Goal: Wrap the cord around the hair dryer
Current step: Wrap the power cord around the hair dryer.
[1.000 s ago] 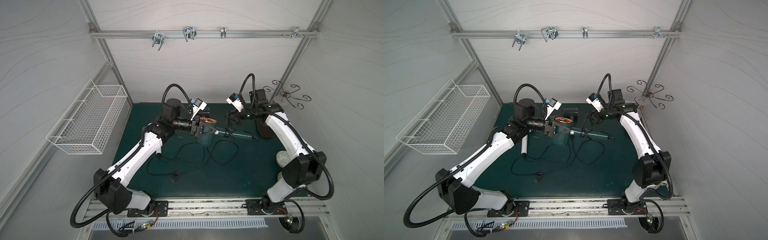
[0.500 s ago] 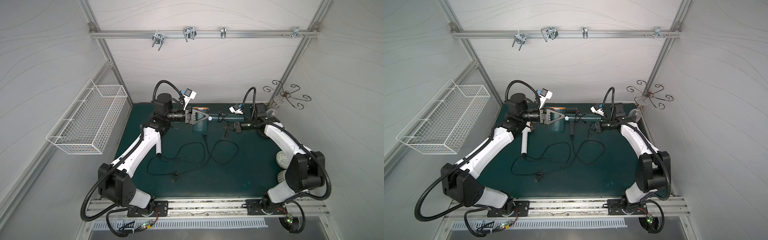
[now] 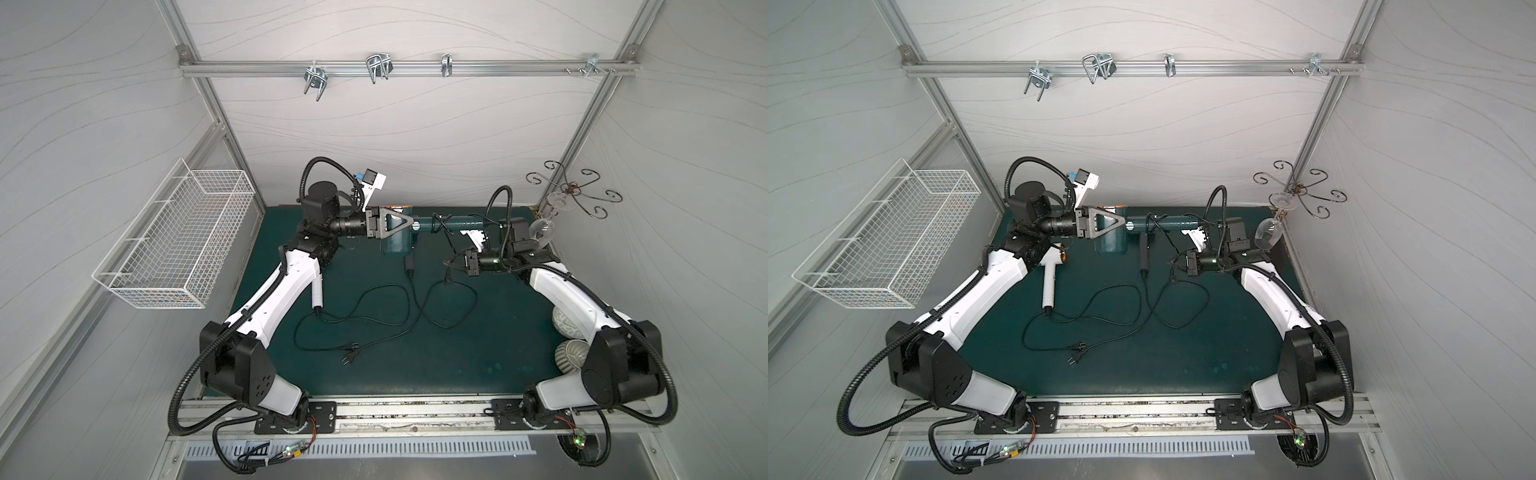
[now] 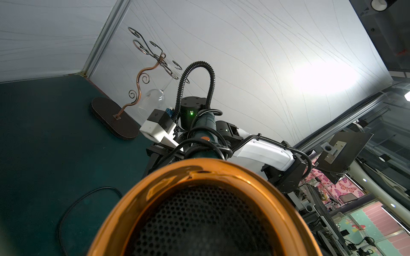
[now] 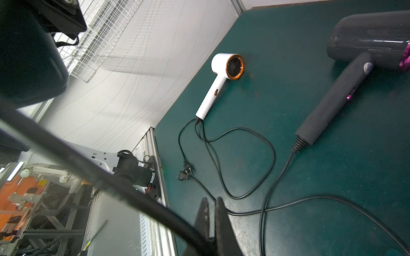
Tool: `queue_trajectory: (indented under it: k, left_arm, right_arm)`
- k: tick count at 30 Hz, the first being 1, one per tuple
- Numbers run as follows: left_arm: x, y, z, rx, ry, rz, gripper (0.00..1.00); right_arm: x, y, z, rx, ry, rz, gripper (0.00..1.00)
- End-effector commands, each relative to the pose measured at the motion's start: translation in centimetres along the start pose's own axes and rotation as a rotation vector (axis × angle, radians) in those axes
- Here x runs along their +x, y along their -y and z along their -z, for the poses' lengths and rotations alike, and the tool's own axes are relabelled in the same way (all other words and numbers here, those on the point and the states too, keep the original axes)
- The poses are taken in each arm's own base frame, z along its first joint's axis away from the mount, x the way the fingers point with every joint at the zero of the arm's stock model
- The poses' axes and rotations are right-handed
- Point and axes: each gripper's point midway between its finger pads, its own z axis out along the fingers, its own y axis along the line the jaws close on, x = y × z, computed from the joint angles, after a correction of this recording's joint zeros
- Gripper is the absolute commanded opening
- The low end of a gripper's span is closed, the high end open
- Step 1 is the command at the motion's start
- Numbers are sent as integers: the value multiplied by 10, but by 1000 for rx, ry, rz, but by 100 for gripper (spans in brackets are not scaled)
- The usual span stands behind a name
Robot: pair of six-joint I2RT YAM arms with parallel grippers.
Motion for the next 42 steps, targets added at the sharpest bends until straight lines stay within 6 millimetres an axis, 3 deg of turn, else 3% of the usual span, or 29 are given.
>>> queue_trajectory:
  k: [1, 15, 26, 36, 42]
  left_arm:
    - [-46, 56, 11, 78, 92, -254, 0]
    - [-52, 62, 15, 82, 108, -265, 0]
    - [-59, 59, 22, 60, 133, -266, 0]
    - [-63, 13, 41, -113, 223, -206, 0]
    - [-67, -4, 50, -166, 264, -182, 0]
  right_arm:
    - [14, 6, -4, 7, -29, -61, 0]
    - [14, 8, -14, -23, -38, -84, 12]
    - [23, 6, -17, -23, -59, -101, 1]
    - [48, -10, -7, 88, -71, -84, 0]
    - [66, -26, -8, 154, -120, -50, 0]
